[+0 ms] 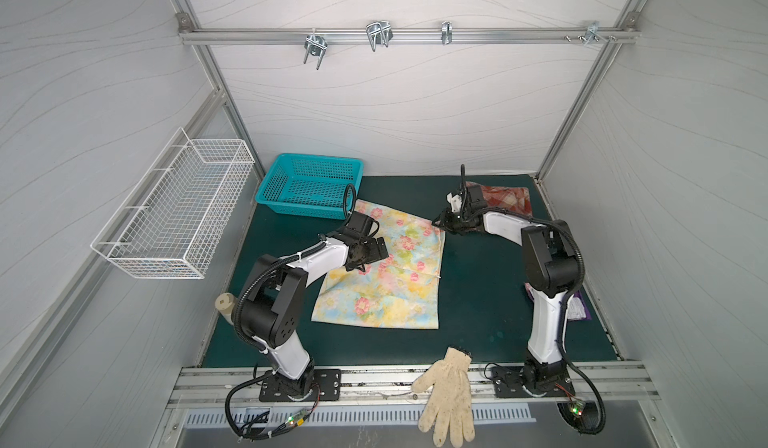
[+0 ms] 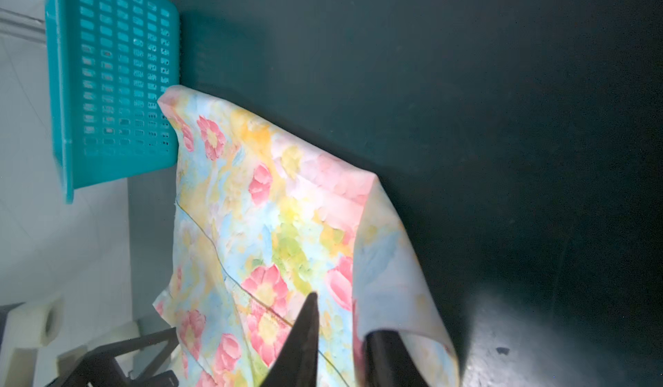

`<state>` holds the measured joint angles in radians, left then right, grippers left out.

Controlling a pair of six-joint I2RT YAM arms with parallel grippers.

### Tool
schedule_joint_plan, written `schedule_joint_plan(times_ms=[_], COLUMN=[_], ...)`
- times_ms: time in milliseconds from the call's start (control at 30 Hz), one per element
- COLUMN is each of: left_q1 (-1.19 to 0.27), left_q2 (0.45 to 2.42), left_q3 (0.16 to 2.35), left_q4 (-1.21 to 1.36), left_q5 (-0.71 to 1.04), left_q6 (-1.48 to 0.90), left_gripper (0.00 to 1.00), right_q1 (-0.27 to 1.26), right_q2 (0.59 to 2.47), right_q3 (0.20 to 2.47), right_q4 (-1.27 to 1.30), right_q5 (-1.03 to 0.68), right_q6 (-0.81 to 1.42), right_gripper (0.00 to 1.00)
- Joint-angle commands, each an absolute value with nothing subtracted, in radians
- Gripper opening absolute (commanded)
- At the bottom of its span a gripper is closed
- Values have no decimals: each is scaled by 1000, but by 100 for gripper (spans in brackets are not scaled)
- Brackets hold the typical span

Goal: Fold and stack the skirts

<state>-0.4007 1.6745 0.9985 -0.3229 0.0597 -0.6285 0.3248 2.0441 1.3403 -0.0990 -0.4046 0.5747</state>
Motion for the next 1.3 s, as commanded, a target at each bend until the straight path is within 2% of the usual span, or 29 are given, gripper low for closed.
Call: schedule_joint_plan(times_ms=[0, 267, 500, 567, 633, 667, 767, 1267], left_q1=[-394, -390, -390, -388, -388, -388, -388, -388], left_q2=[1655, 1647, 1634, 1629, 1628, 1627, 1626, 1633], left_q3=[1027, 1034, 1028, 1024, 1020, 1019, 1015, 1029], left_q4=[-319, -318, -314, -315, -314, -314, -310, -324], left_q5=[29, 34, 35, 37, 41, 43, 44, 54], left_q6=[-607, -614, -608, -606, -606, -606, -606, -609], left_gripper=[97, 97, 97, 98, 97, 97, 97, 97], right_q1=[306, 290, 288, 290, 290, 289, 290, 289], right_q2=[1983, 1812, 1742, 1755, 1767, 1766, 1787, 1941], right_q3=[1262, 997, 959, 992, 1010, 1002, 1010, 1148], right_q4=[21, 274, 301, 264, 213, 213, 189, 103], right_q5=[-442, -446, -423, -442, -424, -405, -382, -332], right_q6=[675, 877, 890, 853, 814, 801, 750, 644], right_gripper=[20, 12, 12, 18, 40, 48, 60, 60])
